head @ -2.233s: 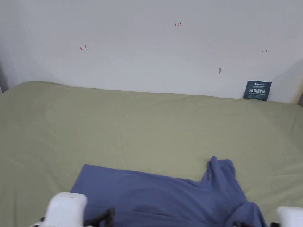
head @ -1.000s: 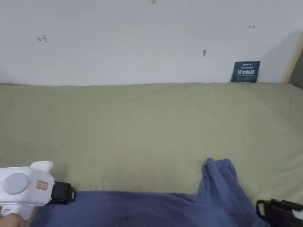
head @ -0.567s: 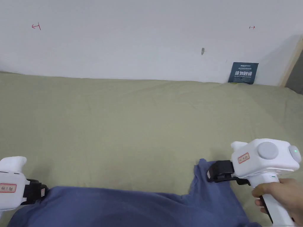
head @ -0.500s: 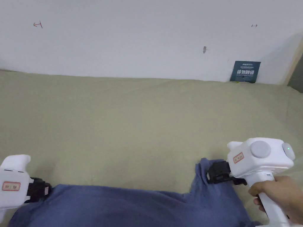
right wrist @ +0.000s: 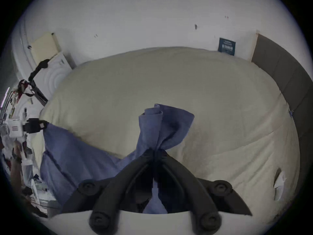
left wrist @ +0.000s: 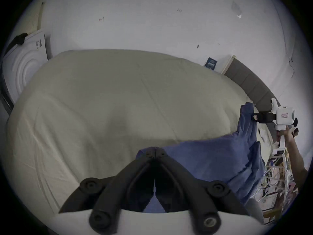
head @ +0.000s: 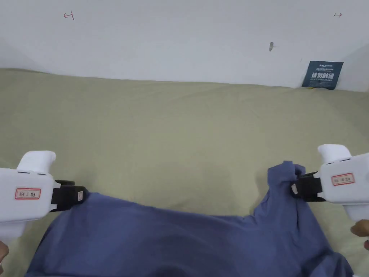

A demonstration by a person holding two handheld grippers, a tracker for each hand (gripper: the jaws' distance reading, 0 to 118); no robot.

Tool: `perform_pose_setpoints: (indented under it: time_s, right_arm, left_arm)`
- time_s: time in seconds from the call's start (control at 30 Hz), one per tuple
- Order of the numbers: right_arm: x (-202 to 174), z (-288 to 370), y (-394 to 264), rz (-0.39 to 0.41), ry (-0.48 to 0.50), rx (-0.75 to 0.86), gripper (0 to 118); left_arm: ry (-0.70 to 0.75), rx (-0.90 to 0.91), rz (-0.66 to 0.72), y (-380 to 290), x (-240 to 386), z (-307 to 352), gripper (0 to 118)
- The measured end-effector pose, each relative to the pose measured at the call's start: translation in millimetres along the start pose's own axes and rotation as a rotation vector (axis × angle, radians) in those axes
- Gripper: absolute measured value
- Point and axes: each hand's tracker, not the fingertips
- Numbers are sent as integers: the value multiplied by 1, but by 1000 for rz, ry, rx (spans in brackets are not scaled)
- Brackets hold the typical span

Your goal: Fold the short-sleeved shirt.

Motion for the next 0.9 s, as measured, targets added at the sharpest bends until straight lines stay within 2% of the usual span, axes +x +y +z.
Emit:
perform_pose_setpoints:
  time_s: [0.17,0.4,0.5,0.7,0.8,0.9]
  right_arm:
    - [-22,67,-22,59,57,74,6]
    - [-20,141,-85,5,60,79,6]
    - [-12,156,-118,-57,53,40,6]
    - [12,151,-188,-249,67,-56,6]
    - [14,135,-213,-259,50,-99,6]
    - [26,117,-232,-323,32,-148,6]
  left_arm:
    - [-17,46,-39,-7,9,51,0]
    - [-13,64,-68,-49,11,124,0]
    - [-1,42,-84,-79,12,143,0]
    - [-15,-57,-36,-155,2,147,0]
    - [-15,-111,18,-188,-5,134,0]
    - [-29,-136,83,-214,-14,122,0]
